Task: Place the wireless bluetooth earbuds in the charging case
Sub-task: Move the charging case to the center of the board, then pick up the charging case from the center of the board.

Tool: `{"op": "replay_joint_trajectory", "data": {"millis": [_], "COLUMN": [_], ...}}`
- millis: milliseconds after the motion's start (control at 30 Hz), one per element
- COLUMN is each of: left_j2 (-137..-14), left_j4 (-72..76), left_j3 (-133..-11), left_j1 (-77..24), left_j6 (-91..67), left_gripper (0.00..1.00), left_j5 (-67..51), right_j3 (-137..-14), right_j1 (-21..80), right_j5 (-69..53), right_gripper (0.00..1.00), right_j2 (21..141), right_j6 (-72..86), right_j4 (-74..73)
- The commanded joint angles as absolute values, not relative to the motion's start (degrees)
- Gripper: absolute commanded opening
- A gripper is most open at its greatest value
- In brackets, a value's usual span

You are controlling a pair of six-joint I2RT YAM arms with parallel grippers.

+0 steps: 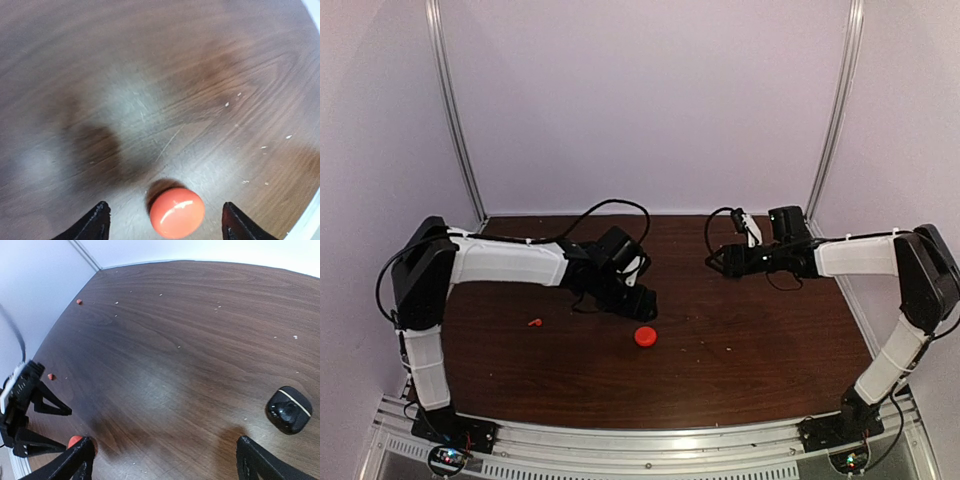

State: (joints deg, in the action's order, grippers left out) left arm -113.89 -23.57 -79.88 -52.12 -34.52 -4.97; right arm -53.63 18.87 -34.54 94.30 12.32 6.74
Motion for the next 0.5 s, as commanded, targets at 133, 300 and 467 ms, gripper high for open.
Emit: {"op": "replay_joint_trajectory", "data": {"millis": [133,300,467], "left_j2": [-97.81,-88.82,-80.83], "left_j4": [-18.20,-8.67,7.26], "left_j3": [-69.85,-59.70,-47.21], "left_j1": [-45.97,-43.75,-43.89], "left_j6": [-30.26,-27.45,-17.27], "left_gripper": [0.82,0.81,0.77], "left_j5": [-2.51,-4.75,-12.73], "right_j3": [-52.49,-52.92,-54.87], "right_j1": [25.97,32.83,36.57], "right_j5": [-38.90,-44.09,-46.73], "right_gripper": [0.86,0.77,0.75], "right_j2": [95.44,100.11,103.89], "right_j6": [11.44,10.73,9.69], "right_j4": [5.69,6.71,6.65]}}
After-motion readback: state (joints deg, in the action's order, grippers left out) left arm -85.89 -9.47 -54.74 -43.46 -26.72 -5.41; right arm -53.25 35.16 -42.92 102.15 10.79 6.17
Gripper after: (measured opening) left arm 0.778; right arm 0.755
